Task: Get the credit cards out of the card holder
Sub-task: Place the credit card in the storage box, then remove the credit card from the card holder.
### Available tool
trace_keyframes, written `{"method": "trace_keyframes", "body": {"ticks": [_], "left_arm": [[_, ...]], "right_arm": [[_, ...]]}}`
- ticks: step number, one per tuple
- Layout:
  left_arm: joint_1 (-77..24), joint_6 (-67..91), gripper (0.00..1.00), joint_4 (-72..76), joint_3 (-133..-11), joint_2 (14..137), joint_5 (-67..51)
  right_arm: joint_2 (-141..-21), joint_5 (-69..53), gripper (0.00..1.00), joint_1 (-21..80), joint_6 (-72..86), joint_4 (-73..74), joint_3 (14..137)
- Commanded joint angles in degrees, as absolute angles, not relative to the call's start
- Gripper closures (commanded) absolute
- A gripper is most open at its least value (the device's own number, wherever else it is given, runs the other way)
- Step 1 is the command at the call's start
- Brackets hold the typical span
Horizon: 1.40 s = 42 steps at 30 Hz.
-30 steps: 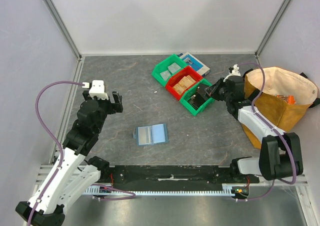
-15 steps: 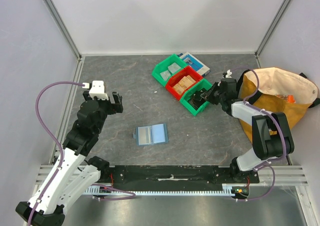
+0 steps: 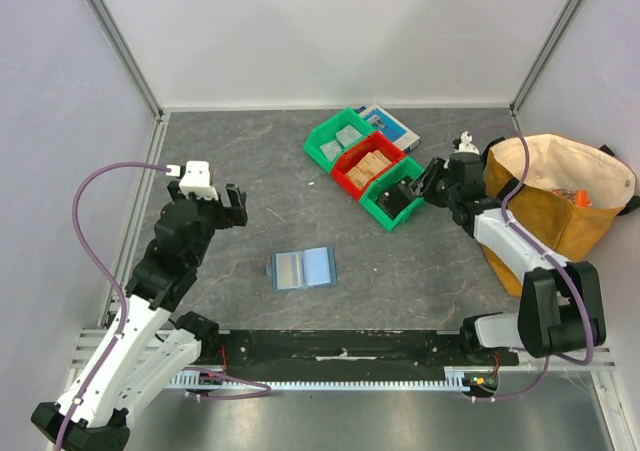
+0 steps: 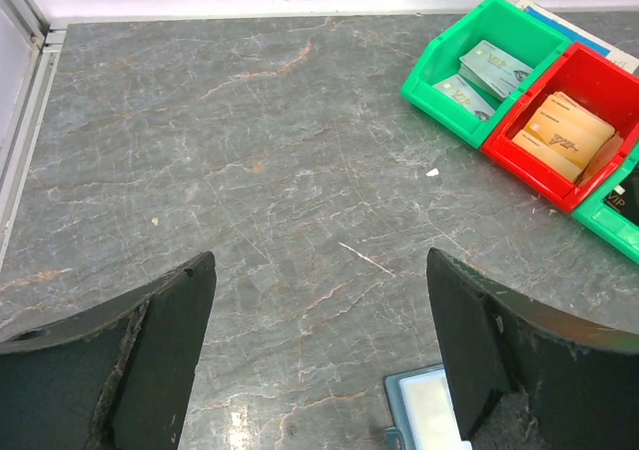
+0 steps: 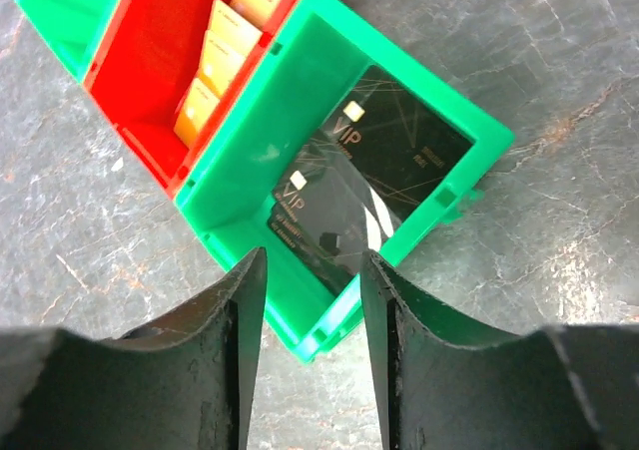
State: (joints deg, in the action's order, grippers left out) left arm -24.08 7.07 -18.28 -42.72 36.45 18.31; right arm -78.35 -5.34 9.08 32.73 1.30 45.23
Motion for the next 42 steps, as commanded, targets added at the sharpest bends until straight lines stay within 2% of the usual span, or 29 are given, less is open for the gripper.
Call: {"method": "trace_keyframes", "body": {"ticks": [1, 7, 11, 20, 26, 32, 36, 40, 42], "left_arm": [[-23.6, 10.1, 0.09, -18.5, -43.4, 37.1, 15.6], [-23.5, 15.3, 0.09, -24.1, -44.6, 40.2, 11.6], [-23.5, 20.3, 0.09, -26.9, -42.9, 42.4, 5.6], [-23.5, 30.4, 0.1, -27.6, -37.2, 44.9, -1.6], [-23.9, 35.6, 0.13, -22.4, -31.6, 46.8, -5.8], [-25.9, 39.4, 0.13, -17.0, -26.2, 50.7, -4.7], [-27.7, 41.2, 0.14, -13.5, -22.5, 52.5, -5.0], [-29.0, 42.4, 0.2, -11.5, -19.7, 52.6, -5.2], [-29.5, 43.2, 0.31, -10.2, -18.3, 52.3, -5.4]], "right_arm": [[-72.5, 1.0, 0.47, 13.3, 26.7, 8.3, 49.7], [-70.0, 4.2, 0.38, 26.7, 26.1, 8.8, 50.4], [-72.2, 3.0, 0.37, 35.7, 27.6, 5.3, 50.0], [-88.1, -2.8, 0.39, 53.2, 31.9, -7.5, 50.4], [-96.5, -5.3, 0.5, 55.6, 32.8, -10.2, 50.6], [-99.1, -1.7, 0.57, 55.5, 30.8, -2.2, 50.5], [-97.3, -0.4, 0.58, 55.5, 28.9, 3.8, 48.6], [-94.0, 3.9, 0.59, 55.5, 27.2, 6.7, 46.1], [-92.6, 4.6, 0.58, 55.5, 26.5, 7.5, 45.6]]}}
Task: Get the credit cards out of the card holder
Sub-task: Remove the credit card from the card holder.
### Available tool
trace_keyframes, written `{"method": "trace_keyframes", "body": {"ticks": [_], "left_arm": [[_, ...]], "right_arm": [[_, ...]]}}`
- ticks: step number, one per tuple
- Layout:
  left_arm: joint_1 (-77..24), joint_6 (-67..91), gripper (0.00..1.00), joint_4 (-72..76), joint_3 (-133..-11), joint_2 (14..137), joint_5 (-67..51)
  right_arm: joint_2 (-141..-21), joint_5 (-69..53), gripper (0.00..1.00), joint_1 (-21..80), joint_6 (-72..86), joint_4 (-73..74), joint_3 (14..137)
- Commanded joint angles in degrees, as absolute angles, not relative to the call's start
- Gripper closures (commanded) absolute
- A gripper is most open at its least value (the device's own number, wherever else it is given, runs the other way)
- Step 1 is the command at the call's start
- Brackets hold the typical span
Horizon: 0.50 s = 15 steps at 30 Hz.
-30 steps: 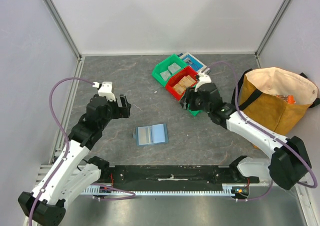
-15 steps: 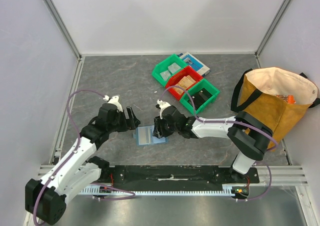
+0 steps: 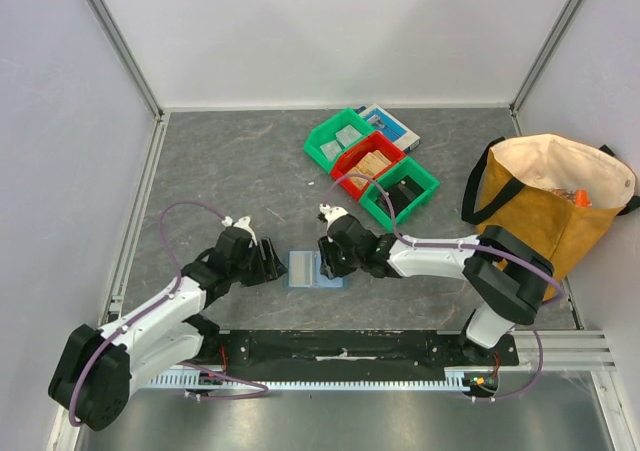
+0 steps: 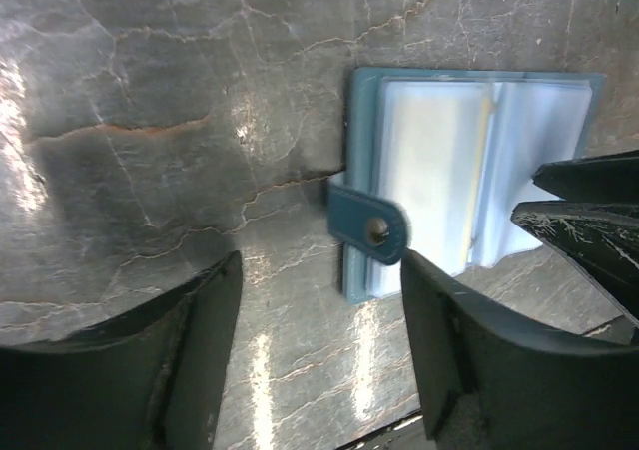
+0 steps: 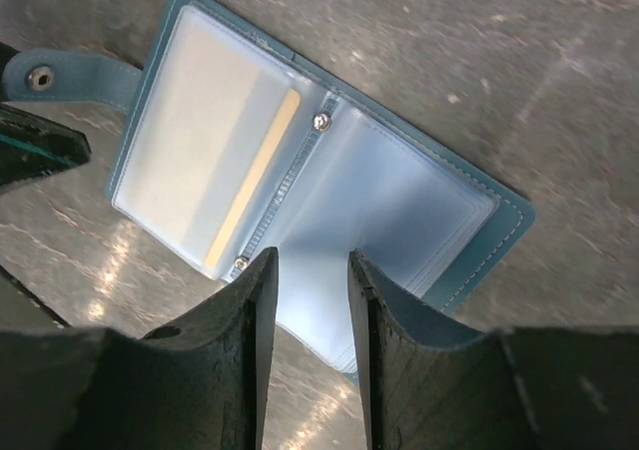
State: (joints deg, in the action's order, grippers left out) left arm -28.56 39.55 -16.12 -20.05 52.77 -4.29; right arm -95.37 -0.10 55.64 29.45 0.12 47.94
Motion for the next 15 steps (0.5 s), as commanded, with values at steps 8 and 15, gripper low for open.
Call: {"method": "trace_keyframes", "body": {"ticks": [8, 15], "left_arm": [[-30.4, 46.0, 0.46, -2.6, -15.0, 52.9, -6.9], [-33.4, 44.8, 0.37, -0.2, -19.5, 56.2, -6.9]], "right_arm": [[-90.2, 5.7, 0.58, 55.5, 21.3, 9.7, 47.5], [-90.9, 5.4, 0.58, 55.5, 20.5, 9.7, 47.2]]}}
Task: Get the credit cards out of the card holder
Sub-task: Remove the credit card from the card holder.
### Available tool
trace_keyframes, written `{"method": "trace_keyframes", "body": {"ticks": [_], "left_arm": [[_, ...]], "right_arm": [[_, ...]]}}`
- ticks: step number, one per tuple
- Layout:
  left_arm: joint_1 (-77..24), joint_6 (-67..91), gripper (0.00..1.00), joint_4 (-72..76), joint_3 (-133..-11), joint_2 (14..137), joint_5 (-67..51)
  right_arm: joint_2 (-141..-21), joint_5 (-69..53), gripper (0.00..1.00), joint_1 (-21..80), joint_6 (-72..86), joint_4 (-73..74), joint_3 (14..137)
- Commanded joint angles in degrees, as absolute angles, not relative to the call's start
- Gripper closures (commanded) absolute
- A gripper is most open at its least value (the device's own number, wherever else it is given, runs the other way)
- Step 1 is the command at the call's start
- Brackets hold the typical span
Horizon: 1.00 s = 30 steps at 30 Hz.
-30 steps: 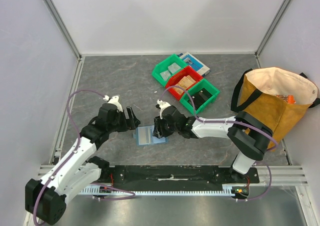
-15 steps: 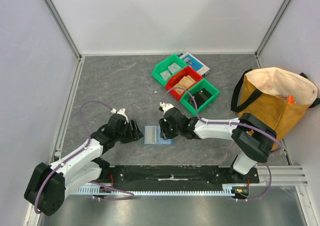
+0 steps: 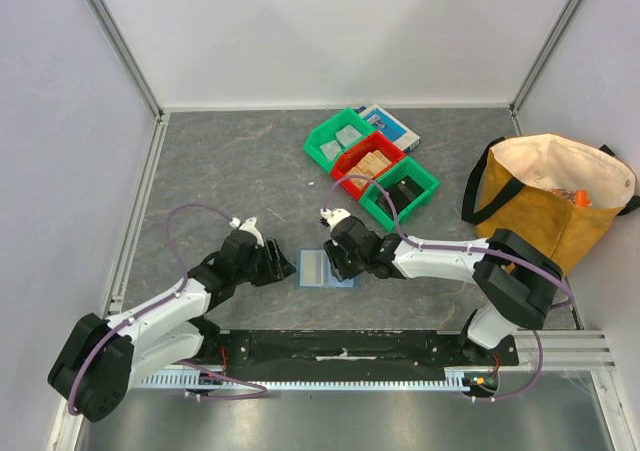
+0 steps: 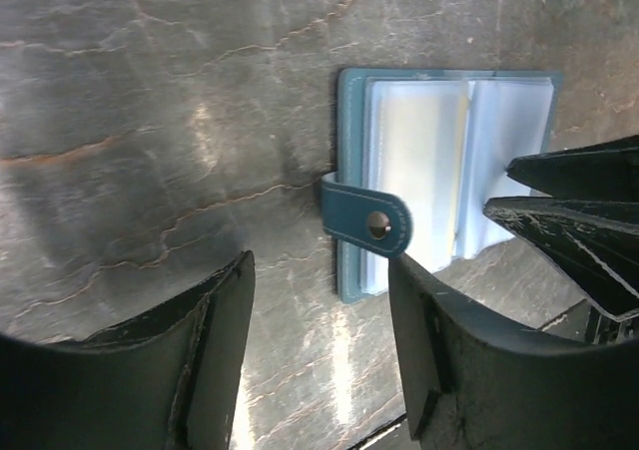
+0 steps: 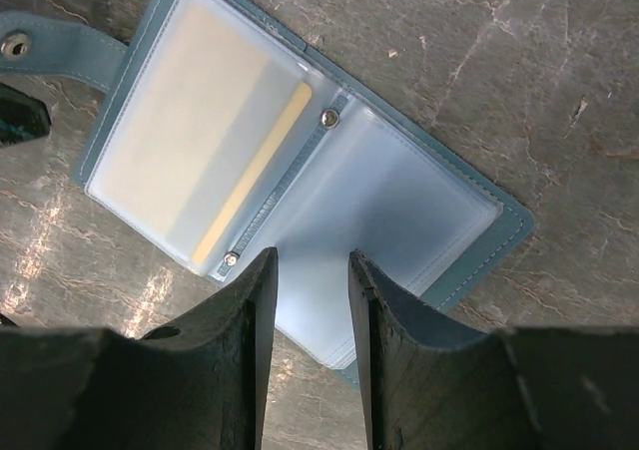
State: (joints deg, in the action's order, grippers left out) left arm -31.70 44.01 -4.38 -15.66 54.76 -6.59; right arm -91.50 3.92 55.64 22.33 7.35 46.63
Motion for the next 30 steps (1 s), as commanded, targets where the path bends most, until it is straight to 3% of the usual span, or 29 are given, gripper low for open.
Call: {"method": "trace_keyframes", "body": {"ticks": [1, 5, 7, 13, 18, 26, 30], "left_arm": [[-34.1, 44.2, 0.35, 1.3, -20.3, 57.0, -6.8], [-35.2, 43.2, 0.36, 0.5, -22.8, 61.7, -3.0], [-35.2, 43.5, 0.45, 0.4, -23.0, 63.7, -0.8], [-37.9, 46.4, 0.97, 2.4, -20.5, 65.1, -0.3], [-39.7, 49.0, 0.98, 1.9, -18.4, 61.1, -0.2], [-41.0, 53.5, 0.98, 1.3, -13.5, 53.2, -1.7], [-41.0, 54.2, 0.98, 1.1, -12.1, 52.3, -1.8]], "right_arm": [[-90.9, 5.4, 0.58, 55.5, 20.5, 9.7, 47.2], [-90.4, 6.1, 0.58, 55.5, 20.4, 9.7, 46.8], [-90.2, 6.2, 0.58, 55.5, 20.4, 9.6, 46.7], [-88.0, 5.0, 0.55, 55.7, 21.2, 9.6, 46.9], [-86.0, 5.9, 0.45, 57.2, 21.3, 10.0, 49.3], [-90.8, 14.8, 0.06, 64.0, 22.1, 12.5, 56.2], [-95.0, 19.2, 0.05, 66.5, 23.0, 13.1, 58.5]]}}
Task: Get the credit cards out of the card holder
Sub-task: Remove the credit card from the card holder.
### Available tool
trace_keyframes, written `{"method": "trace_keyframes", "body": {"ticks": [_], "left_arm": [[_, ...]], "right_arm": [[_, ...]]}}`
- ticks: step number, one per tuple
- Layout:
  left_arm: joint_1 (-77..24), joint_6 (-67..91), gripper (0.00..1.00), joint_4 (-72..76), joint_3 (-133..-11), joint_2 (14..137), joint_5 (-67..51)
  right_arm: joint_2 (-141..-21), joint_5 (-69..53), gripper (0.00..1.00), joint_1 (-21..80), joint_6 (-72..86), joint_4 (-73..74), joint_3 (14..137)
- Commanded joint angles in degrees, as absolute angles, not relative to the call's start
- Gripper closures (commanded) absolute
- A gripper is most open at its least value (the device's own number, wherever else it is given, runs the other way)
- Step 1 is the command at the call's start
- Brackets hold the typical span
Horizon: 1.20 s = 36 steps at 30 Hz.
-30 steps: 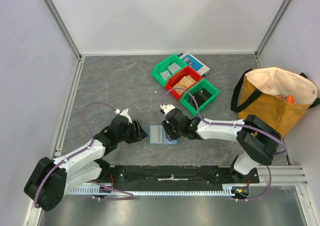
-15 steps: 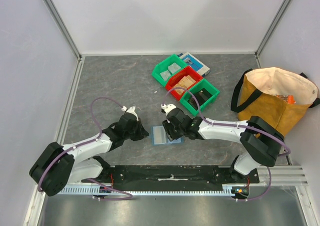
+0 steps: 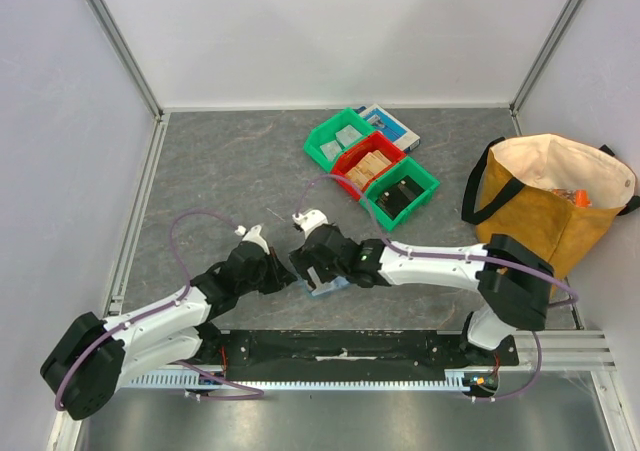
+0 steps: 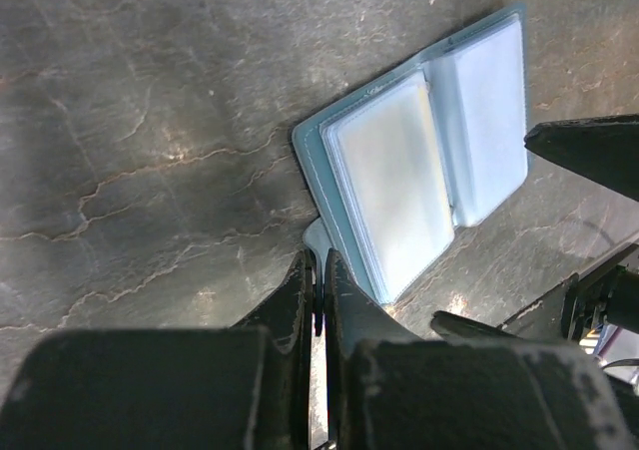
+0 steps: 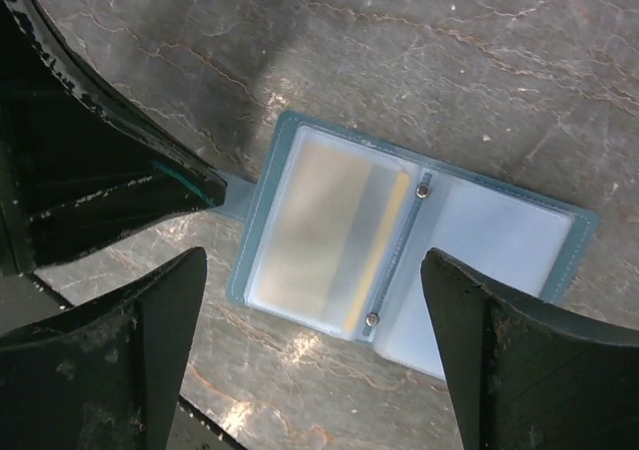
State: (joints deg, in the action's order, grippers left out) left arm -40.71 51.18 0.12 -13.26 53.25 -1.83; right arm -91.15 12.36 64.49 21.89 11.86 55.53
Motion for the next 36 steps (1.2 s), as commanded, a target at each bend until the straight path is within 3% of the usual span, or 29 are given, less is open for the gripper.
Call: {"method": "trace_keyframes", "body": {"ticks": [1, 9, 18, 26, 36], "left_arm": [[-41.0, 54.2, 0.98, 1.0, -12.0, 52.2, -1.8], [-41.1, 54.1, 0.98, 0.4, -12.0, 52.0, -1.9], [-41.1, 53.0, 0.98, -3.7, -12.8, 50.4, -2.3], [-41.1, 52.0, 0.98, -7.5, -13.4, 48.3, -2.5], [-41.1, 51.3, 0.98, -9.6, -13.8, 46.2, -1.8]], "right_arm": [[-96.1, 20.0, 0.05, 66.9, 23.1, 13.1, 59.0], [-100.2, 23.3, 0.09, 67.9, 23.3, 14.6, 60.1], [-98.8, 30.0, 0.28, 68.2, 22.4, 18.5, 61.0], [-96.3, 39.4, 0.31, 67.2, 21.4, 23.8, 61.4], [-89.2, 35.0, 0.3, 64.0, 21.4, 24.8, 58.3]]}}
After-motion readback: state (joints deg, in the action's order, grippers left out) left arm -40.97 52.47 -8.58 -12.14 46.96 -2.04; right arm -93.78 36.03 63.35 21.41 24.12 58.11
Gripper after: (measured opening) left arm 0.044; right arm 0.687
